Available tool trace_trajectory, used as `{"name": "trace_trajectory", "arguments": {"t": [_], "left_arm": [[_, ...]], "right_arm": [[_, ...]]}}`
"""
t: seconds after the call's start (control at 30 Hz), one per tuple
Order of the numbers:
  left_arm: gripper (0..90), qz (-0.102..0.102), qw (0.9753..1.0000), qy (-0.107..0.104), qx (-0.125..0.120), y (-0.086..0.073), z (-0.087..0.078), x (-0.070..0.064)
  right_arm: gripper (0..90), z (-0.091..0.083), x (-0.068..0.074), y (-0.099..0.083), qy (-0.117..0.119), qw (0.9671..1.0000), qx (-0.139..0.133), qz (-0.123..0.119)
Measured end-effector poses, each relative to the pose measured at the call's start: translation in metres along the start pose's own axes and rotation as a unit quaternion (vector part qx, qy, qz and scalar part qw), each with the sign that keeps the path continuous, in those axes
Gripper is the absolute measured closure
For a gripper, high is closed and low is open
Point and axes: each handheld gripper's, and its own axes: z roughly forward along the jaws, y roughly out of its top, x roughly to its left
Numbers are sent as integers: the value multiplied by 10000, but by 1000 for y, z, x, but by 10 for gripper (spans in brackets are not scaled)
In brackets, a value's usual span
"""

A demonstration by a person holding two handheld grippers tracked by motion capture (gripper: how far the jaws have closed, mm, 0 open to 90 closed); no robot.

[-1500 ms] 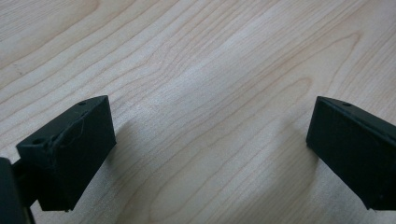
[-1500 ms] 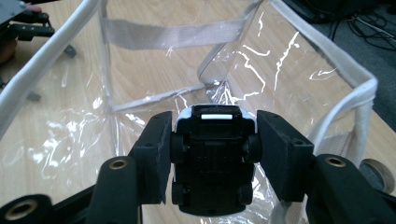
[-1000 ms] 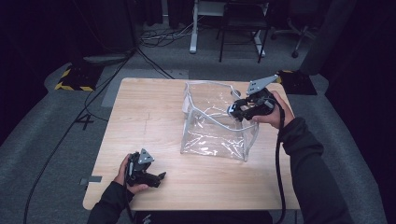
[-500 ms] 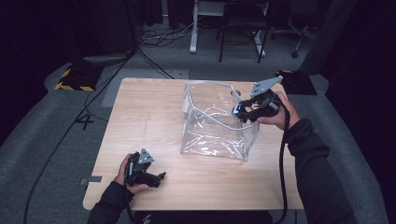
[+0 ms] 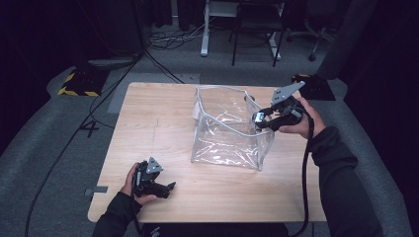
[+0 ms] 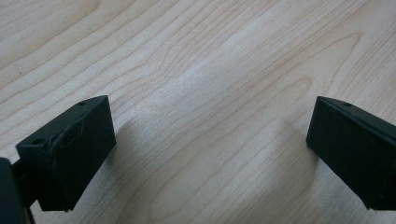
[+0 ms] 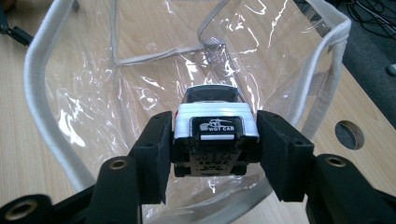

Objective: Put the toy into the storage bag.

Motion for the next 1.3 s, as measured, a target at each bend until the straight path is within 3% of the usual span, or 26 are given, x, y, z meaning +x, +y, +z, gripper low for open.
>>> {"name": "trace_trajectory", "arguments": {"t": [0.37, 1.3], "left_arm": [[15, -1, 10000, -3, 0, 0, 0, 0], [14, -1, 10000, 1, 4, 0, 0, 0]], "right_arm": [[481, -2, 2, -2, -20, 9999, 132, -39], [464, 1, 11, -5, -16, 9998, -193, -75]]}}
